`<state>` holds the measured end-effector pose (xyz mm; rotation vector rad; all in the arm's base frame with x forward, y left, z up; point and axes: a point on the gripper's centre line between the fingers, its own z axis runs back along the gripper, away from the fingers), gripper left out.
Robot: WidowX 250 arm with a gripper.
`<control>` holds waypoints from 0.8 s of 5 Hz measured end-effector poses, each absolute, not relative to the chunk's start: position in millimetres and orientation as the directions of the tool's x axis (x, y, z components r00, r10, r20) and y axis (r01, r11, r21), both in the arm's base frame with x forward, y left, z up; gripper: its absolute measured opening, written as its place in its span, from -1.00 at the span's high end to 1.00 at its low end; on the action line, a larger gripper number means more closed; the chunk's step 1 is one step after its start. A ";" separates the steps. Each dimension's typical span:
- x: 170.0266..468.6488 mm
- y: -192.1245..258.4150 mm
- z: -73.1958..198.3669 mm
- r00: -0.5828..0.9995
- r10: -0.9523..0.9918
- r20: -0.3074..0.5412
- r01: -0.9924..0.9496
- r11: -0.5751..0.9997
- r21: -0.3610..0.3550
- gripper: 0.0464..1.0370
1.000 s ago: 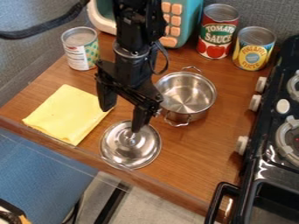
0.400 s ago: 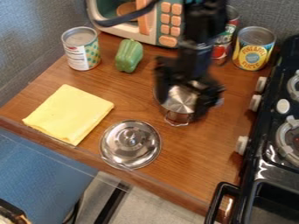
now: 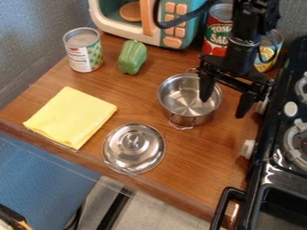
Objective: Take the pot ant put it on the yellow clothe
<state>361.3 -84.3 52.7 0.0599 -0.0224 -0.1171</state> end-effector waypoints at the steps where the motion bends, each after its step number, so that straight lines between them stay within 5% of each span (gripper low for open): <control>1: 366.4 -83.0 40.1 0.993 -0.116 0.005 0.115 0.989 0.097 -0.82; 3: 366.7 -75.3 28.5 0.994 -0.111 -0.003 0.110 0.983 0.147 0.40; 4: 364.2 -75.5 27.4 0.993 -0.118 -0.015 0.119 0.983 0.143 0.81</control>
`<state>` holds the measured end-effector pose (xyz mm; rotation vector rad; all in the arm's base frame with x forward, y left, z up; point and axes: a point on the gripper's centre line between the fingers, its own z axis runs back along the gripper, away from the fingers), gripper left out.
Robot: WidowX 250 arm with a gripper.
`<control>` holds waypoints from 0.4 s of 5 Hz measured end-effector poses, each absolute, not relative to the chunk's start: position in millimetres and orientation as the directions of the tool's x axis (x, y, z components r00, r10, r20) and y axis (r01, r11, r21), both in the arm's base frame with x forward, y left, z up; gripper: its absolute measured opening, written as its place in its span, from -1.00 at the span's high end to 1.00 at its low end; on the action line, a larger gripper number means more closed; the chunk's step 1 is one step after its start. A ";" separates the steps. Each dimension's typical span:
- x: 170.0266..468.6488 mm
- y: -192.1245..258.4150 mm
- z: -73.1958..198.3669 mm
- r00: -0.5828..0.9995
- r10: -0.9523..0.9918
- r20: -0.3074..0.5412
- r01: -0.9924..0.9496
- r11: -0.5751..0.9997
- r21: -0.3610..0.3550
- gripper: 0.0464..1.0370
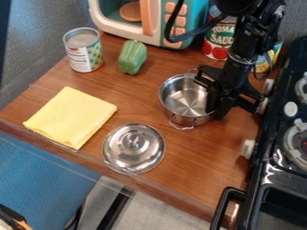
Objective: Take the pot ant put it on the yellow clothe
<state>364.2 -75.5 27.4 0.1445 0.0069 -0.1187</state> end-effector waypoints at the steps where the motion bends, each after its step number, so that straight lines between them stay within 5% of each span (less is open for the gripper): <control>1: 363.9 -74.7 37.6 0.991 -0.137 0.000 0.136 0.982 0.134 0.93; 2: 360.2 -63.1 70.1 0.987 -0.146 0.064 0.137 0.983 0.125 0.95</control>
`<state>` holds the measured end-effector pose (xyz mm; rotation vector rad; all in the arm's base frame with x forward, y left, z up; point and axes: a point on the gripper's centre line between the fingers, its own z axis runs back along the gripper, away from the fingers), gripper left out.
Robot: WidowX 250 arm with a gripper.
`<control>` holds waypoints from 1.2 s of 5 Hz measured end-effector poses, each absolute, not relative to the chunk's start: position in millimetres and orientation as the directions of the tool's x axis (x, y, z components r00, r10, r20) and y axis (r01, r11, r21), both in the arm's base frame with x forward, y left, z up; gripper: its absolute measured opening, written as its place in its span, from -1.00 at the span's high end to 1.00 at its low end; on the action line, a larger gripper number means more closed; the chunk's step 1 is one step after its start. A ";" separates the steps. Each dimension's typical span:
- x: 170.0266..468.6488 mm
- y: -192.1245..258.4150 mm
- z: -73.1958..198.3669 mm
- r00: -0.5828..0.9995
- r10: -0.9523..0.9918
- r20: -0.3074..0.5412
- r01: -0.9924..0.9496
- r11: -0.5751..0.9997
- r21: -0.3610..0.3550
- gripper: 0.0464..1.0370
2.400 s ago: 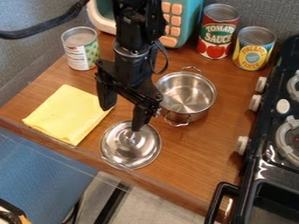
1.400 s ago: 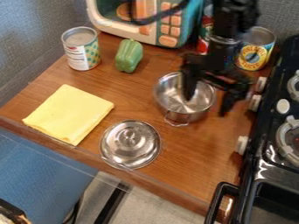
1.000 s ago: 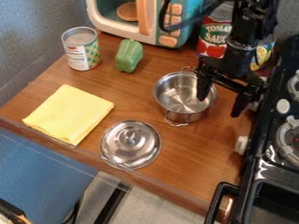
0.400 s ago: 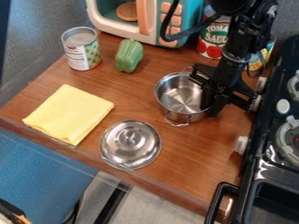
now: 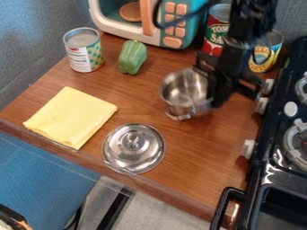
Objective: Take the pot ant put it on the yellow clothe
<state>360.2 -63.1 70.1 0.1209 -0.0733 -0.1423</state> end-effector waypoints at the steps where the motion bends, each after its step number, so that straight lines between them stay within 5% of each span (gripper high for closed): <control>1: 340.0 -25.0 100.3 0.990 -0.097 0.103 0.082 0.986 0.143 0.95; 3: 279.4 49.6 104.7 0.995 0.007 0.097 -0.024 0.984 0.176 0.95; 6: 259.2 87.7 60.3 0.994 0.107 0.001 -0.104 0.970 0.219 0.95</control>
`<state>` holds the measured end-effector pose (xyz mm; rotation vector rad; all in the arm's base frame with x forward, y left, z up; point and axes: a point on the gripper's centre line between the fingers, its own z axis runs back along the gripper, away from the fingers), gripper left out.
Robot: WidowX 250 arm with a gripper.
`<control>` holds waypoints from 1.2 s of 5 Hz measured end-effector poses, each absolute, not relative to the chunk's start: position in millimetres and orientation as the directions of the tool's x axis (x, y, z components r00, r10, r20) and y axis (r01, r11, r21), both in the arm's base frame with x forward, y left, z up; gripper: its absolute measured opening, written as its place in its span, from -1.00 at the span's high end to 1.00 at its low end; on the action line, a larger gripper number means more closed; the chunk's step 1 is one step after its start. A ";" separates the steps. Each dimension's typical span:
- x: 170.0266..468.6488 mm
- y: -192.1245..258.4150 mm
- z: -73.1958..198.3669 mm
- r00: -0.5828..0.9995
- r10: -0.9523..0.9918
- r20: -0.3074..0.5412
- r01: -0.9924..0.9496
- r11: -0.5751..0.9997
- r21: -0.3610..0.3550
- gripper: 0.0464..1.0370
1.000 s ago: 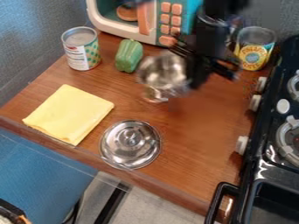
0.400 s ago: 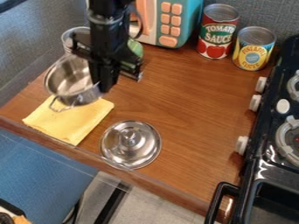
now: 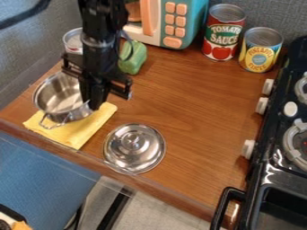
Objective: Take the pot ant put it on the yellow clothe
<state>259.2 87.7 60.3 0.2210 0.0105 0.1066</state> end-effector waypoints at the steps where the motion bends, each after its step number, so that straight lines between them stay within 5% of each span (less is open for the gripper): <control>1: 253.3 96.7 46.1 0.990 0.133 -0.038 -0.121 0.964 0.237 0.95; 2: 251.0 103.6 40.5 0.986 0.158 -0.053 -0.141 0.962 0.235 0.91; 3: 252.5 103.2 36.9 0.986 0.154 -0.069 -0.135 0.965 0.223 0.59; 5: 259.9 94.5 53.1 0.991 0.134 -0.017 -0.130 0.977 0.168 -0.60; 6: 264.0 83.5 77.4 0.994 0.094 0.046 -0.100 0.984 0.148 -0.96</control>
